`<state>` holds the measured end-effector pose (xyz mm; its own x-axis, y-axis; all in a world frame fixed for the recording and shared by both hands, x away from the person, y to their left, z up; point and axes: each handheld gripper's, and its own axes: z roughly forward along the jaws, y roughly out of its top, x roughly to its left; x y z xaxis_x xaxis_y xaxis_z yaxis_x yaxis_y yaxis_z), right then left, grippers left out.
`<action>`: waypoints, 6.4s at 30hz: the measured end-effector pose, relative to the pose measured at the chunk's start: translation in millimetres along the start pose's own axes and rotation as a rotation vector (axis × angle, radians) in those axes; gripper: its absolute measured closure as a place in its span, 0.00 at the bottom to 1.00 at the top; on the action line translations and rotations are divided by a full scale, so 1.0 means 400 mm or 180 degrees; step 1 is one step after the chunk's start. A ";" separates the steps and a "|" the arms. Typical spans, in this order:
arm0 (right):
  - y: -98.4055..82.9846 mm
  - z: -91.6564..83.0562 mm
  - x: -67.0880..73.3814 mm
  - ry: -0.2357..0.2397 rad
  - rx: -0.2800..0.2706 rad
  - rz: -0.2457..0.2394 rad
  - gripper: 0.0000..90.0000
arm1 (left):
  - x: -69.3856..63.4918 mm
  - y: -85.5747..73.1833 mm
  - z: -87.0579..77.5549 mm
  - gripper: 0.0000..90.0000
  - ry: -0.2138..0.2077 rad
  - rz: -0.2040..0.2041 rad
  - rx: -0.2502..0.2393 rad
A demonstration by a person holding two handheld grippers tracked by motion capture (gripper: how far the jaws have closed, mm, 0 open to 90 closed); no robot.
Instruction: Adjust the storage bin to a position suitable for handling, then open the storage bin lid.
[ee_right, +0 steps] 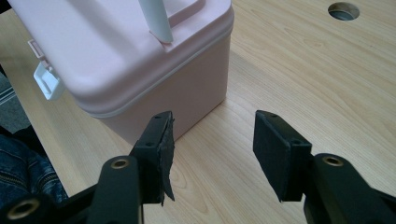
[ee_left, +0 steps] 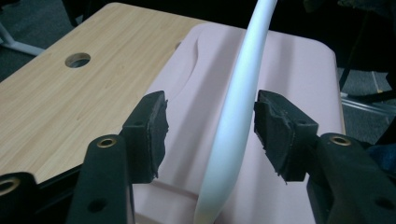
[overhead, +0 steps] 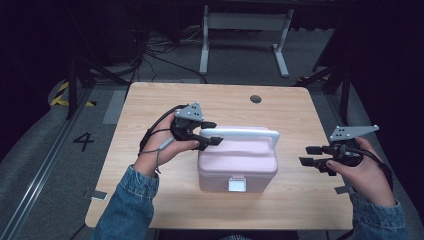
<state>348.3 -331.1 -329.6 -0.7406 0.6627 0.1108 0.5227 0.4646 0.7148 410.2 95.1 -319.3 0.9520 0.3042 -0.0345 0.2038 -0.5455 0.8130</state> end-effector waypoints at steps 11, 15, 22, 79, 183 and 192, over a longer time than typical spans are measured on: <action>0.001 0.006 0.010 0.0053 0.0010 -0.0052 0.54 | -0.015 0.028 0.012 0.75 0.0080 0.0197 0.0248; 0.000 0.004 0.009 0.0039 0.0000 -0.0049 0.54 | -0.017 0.039 0.007 0.82 0.0085 0.0210 0.0321; -0.002 0.004 0.012 0.0025 0.0008 -0.0052 0.54 | -0.014 0.052 -0.001 0.83 0.0097 0.0244 0.0368; 0.084 0.075 0.122 0.0341 -0.0604 -0.0244 1.00 | 0.103 0.095 -0.042 0.78 0.0095 -0.0839 -0.0056; 0.047 0.000 0.066 0.0131 -0.0898 0.0208 0.98 | 0.136 0.087 -0.055 0.70 0.0251 -0.0352 -0.0584; 0.046 0.002 0.064 0.0124 -0.0894 0.0206 0.97 | 0.152 0.100 -0.048 0.73 0.0411 -0.0537 -0.0540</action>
<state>339.3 -305.0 -314.2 -0.7280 0.6601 0.1850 0.4360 0.2376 0.8680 471.8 107.0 -277.7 0.8685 0.4828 -0.1122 0.3056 -0.3433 0.8881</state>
